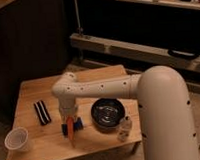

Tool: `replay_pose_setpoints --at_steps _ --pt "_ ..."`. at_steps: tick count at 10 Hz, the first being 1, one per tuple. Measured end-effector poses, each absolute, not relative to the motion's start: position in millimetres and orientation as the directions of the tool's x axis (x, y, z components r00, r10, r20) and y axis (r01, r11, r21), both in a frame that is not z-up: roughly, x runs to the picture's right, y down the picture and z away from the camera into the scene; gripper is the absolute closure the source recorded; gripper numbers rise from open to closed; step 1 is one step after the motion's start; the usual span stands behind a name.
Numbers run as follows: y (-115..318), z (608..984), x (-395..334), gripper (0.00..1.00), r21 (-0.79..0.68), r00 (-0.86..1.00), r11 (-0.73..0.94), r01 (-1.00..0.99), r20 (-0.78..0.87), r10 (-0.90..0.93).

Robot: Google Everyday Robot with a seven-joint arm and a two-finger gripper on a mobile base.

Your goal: Place the pepper on the white sponge

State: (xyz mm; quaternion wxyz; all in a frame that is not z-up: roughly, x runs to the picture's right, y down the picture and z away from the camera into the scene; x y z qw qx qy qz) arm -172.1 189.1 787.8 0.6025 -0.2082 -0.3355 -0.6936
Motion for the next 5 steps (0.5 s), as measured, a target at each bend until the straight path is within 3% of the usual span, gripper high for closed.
replay_pose_setpoints --at_steps 3,5 --pt "193.9 791.5 -176.6 0.59 0.213 -0.192 -0.057 0.975 0.695 -0.693" --pt "195.5 792.2 -178.7 0.42 0.209 -0.193 -0.062 0.976 0.695 -0.693"
